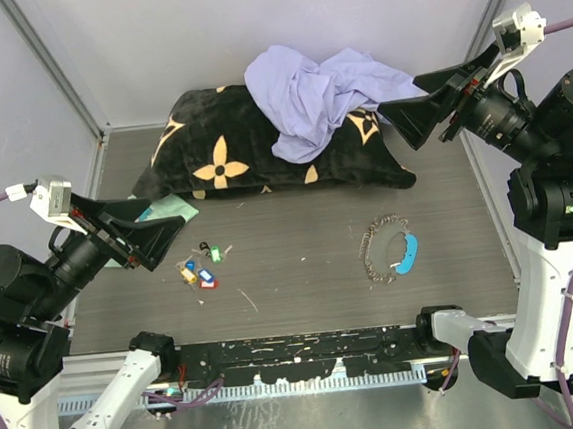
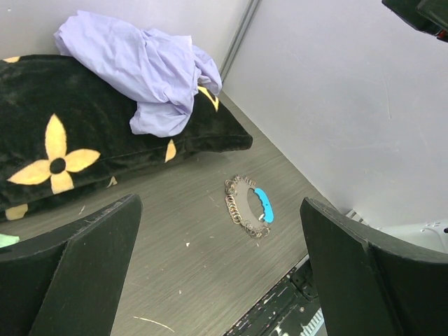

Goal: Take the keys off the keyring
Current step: Reset both arms

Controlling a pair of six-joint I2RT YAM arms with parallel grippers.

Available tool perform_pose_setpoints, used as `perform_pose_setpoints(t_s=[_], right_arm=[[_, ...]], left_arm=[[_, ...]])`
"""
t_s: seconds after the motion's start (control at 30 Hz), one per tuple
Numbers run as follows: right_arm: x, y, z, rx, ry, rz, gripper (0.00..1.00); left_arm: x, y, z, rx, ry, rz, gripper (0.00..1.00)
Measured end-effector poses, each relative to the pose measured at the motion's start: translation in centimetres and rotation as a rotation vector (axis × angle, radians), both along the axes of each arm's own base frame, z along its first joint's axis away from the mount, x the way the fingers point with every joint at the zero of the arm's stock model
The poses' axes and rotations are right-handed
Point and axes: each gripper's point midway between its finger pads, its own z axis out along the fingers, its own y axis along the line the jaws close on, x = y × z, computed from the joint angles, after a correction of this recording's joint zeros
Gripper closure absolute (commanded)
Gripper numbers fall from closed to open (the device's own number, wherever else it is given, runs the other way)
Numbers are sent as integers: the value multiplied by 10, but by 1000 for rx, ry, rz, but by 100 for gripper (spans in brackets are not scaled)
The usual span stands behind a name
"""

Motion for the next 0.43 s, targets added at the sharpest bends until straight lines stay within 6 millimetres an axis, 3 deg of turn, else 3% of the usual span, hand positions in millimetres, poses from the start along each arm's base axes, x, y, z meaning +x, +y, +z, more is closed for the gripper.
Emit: perform_pose_setpoints(t_s=[0.43], right_arm=[[3, -8, -3, -23, -7, -52, 0]], left_arm=[[0, 0, 0, 0, 0, 0, 2]])
